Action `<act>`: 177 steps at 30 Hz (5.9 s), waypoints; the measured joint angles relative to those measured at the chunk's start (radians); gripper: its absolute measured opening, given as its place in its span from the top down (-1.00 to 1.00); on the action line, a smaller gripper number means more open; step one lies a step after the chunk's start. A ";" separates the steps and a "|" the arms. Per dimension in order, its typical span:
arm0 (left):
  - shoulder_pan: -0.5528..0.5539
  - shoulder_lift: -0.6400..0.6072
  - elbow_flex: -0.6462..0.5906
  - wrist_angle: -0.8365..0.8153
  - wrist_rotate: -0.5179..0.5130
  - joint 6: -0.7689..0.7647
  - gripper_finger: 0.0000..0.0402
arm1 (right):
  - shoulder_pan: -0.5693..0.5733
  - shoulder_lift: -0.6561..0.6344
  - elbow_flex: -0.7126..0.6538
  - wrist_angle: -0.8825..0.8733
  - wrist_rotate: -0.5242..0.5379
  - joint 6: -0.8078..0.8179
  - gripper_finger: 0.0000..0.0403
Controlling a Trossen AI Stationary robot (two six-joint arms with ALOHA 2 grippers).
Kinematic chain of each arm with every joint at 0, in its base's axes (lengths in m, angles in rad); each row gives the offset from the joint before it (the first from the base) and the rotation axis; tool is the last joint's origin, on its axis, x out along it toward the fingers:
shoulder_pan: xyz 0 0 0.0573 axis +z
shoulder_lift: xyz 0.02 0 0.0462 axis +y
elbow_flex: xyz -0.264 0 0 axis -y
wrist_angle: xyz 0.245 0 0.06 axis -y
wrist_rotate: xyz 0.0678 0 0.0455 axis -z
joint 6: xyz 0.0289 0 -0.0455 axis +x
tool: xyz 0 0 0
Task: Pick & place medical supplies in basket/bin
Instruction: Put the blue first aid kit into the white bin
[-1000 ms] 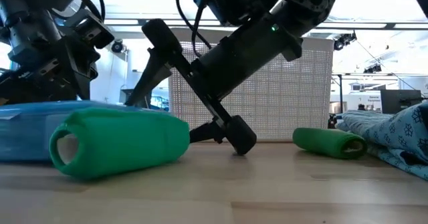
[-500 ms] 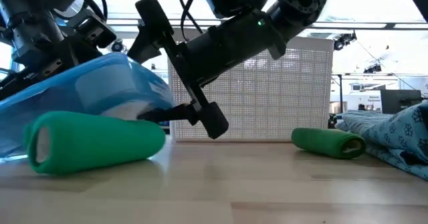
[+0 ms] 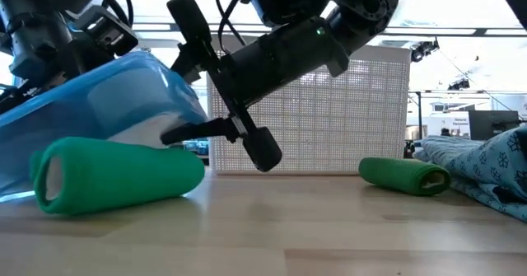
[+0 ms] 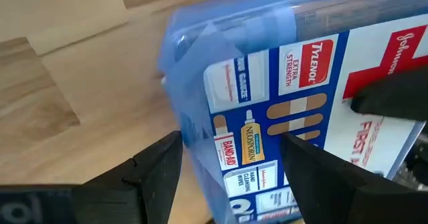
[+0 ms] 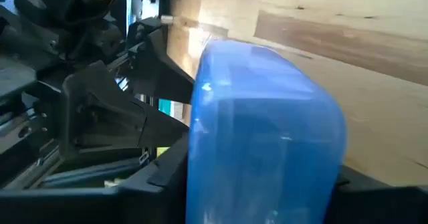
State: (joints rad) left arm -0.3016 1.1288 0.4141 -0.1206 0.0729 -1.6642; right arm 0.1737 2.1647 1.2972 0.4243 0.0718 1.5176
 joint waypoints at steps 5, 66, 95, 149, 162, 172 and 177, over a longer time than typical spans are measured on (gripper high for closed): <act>0.000 -0.027 0.000 -0.004 0.062 0.055 -0.42 | -0.025 -0.005 0.000 0.017 -0.113 -0.051 0.27; 0.265 0.026 0.893 -0.375 -0.522 1.022 -0.42 | -0.798 -0.427 0.001 -0.630 -0.477 -0.840 0.23; 0.435 0.035 1.130 -0.481 -0.508 1.215 -0.42 | -0.678 -0.259 0.002 -0.587 -0.458 -0.755 0.01; 0.433 0.034 1.129 -0.480 -0.467 1.211 -0.42 | -0.683 -0.262 0.000 -0.793 -0.381 -0.837 -0.56; 0.433 0.034 1.129 -0.479 -0.465 1.204 -0.42 | -0.675 -0.263 0.000 -0.667 -0.424 -0.682 -0.56; 0.433 0.034 1.129 -0.480 -0.444 1.182 -0.42 | -0.675 -0.263 0.000 -0.766 -0.206 -0.787 -0.56; 0.433 0.034 1.129 -0.481 -0.440 1.162 -0.42 | -0.675 -0.273 0.000 -0.685 -0.257 -0.786 -0.48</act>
State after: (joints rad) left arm 0.1310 1.1629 1.5433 -0.6017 -0.3668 -0.5022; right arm -0.5009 1.8915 1.2976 -0.2611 -0.1850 0.7318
